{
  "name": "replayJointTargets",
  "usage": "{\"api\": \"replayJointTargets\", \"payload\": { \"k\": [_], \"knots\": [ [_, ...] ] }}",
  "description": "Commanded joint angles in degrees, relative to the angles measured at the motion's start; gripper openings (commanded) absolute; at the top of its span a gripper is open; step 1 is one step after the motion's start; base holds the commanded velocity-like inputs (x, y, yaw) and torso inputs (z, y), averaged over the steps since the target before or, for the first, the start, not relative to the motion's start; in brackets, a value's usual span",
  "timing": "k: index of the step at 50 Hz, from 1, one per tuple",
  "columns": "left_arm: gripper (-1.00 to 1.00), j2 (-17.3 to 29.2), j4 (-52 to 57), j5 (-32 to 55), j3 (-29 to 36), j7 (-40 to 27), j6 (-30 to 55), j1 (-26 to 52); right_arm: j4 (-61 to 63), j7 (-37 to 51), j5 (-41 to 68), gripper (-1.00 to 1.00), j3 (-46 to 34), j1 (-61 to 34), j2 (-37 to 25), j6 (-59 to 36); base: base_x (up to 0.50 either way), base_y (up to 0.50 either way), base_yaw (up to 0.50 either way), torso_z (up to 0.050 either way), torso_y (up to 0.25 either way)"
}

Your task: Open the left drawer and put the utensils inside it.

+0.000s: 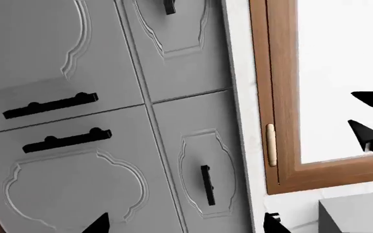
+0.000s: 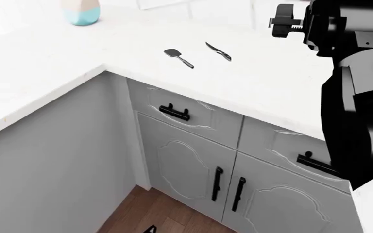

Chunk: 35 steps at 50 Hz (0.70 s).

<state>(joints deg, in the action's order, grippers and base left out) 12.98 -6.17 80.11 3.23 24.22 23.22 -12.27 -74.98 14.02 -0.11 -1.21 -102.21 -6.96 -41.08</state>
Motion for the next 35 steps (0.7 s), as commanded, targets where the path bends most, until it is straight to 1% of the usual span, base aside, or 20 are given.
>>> {"api": "replayJointTargets", "payload": {
  "k": [1, 16, 26, 35],
  "knots": [
    [1.00, -0.1, -3.5, 7.2, -1.4, 6.7, 1.9, -1.7, 0.0, -0.1, 0.0, 1.00, -1.0, 0.1, 0.1, 0.9, 0.44, 0.24, 0.00, 0.000, 0.000],
    [1.00, -0.3, -4.4, 6.7, -1.0, 7.0, 1.0, -1.6, 0.0, -0.1, 0.1, 1.00, -1.1, 0.5, -0.2, 1.0, 0.44, 0.24, 0.00, 0.000, 0.000],
    [1.00, 0.0, -7.6, 6.5, -0.7, 8.4, 0.8, -0.3, 0.0, -0.4, 0.1, 1.00, -1.5, 0.9, -0.2, 0.9, 0.44, 0.24, 0.00, 0.000, 0.000],
    [1.00, 0.0, -7.4, 6.5, -0.6, 8.4, 0.4, -0.5, 0.0, -0.4, 0.1, 1.00, -1.6, 1.2, -0.3, 1.2, 0.44, 0.24, 0.00, 0.000, 0.000]
  ]
}}
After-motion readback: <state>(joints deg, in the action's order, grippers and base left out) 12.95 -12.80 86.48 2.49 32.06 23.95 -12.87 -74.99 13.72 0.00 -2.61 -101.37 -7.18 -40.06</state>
